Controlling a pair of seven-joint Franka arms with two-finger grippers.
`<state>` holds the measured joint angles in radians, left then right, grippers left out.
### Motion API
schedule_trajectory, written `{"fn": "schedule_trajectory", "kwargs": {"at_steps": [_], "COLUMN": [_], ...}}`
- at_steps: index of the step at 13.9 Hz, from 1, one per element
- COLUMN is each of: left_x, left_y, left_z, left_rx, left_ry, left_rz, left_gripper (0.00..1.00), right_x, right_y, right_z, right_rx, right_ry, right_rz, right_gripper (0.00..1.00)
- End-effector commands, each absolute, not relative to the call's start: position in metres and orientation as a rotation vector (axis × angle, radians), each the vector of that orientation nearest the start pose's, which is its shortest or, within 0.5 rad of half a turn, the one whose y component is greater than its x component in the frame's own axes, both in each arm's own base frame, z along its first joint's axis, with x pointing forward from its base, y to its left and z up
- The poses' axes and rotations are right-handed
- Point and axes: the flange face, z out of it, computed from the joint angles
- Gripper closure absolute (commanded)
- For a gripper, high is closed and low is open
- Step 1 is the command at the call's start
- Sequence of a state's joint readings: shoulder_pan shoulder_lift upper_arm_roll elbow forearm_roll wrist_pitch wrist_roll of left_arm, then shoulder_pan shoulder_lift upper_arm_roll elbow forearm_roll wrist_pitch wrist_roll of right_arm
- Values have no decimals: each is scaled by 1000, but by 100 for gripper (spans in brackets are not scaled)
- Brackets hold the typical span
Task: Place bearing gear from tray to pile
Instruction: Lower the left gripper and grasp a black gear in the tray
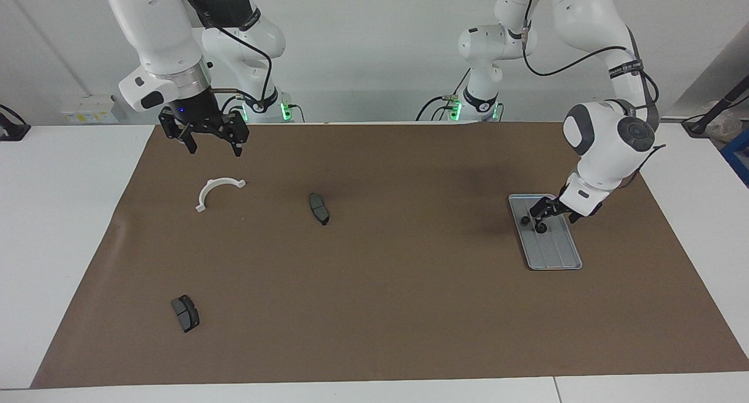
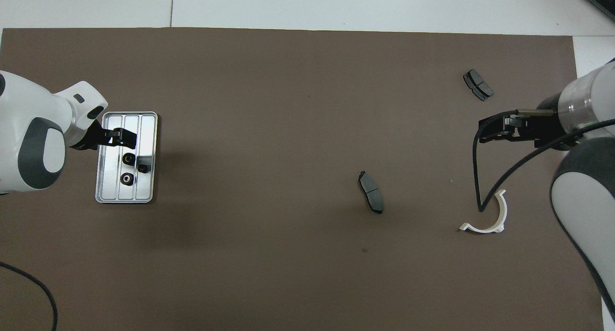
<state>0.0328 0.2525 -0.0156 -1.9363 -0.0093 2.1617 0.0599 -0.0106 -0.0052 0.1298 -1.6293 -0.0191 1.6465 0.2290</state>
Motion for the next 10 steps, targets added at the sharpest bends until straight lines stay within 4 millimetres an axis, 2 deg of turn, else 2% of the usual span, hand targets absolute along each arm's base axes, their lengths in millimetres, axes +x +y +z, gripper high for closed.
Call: {"fn": "schedule_trajectory", "kwargs": {"at_steps": [1,4,10], "left_x": [608,604,604], "left_y": [17,16,13], "left_z": [336,325,310], "left_rx": [-3143,-3143,-3143], "left_ry": [38,36,-5], "left_rz": [14,41,5], "left_gripper": [15,27,40], "right_x": [552,552,552], "right_y": [63,64,64], "right_z": [605,605,605], "right_rx": [-3136,-3137,-3137], "right_ry": [202,200,197], "right_rz": [-15,-15,-15], "right_gripper": [0,0,0]}}
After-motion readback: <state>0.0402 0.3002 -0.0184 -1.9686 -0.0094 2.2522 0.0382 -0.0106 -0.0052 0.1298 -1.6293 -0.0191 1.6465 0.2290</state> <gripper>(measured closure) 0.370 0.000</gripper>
